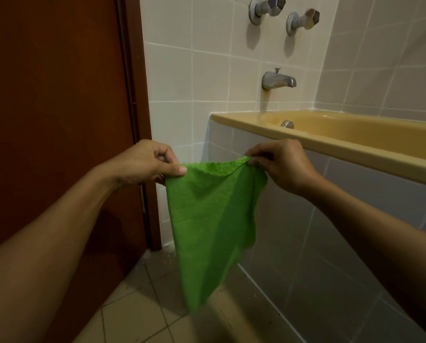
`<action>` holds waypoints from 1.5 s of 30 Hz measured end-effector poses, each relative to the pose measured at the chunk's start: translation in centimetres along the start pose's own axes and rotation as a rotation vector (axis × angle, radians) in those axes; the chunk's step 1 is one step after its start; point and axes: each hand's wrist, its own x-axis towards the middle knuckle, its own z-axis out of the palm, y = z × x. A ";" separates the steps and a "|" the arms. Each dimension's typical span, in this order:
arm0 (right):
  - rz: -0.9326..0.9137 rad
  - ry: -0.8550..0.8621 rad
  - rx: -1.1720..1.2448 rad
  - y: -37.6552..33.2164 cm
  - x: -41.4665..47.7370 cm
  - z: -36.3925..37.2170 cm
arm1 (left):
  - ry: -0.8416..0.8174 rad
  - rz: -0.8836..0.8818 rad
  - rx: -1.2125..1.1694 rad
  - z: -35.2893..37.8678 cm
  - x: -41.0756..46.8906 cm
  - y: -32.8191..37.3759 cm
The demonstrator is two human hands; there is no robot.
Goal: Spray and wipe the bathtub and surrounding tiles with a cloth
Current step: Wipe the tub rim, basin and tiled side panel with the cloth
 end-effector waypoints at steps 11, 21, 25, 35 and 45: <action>-0.184 -0.003 0.073 -1.4 -0.2 0.6 | -0.034 0.113 -0.376 9.2 2.4 0.4; -0.263 0.147 -0.003 -0.7 -0.3 1.5 | -0.002 -0.065 -0.811 10.4 3.2 0.1; -0.273 0.172 -0.007 -0.9 -0.1 2.1 | -0.053 -0.099 -0.887 9.5 3.1 0.1; -0.235 0.073 0.016 -2.0 -0.1 1.8 | 0.102 0.081 -0.687 7.6 2.8 -0.8; -0.043 -0.077 0.136 -1.6 0.7 1.6 | 0.031 0.195 -0.500 7.2 2.5 -0.6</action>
